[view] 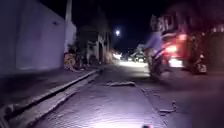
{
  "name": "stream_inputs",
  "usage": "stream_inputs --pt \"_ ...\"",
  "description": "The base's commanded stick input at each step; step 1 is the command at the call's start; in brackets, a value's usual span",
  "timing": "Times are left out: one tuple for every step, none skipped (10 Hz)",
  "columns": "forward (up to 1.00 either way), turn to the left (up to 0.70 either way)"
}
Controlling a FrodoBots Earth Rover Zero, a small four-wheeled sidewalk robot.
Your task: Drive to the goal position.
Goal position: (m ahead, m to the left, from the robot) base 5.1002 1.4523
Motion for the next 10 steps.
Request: stream_inputs --pt "0.70 0.00" --pt "0.70 0.00" --pt "0.70 0.00" --pt "0.70 0.00" --pt "0.70 0.00" --pt "0.70 0.00" --pt "0.70 0.00" --pt "0.70 0.00" --pt "0.70 0.00" --pt "0.70 0.00"
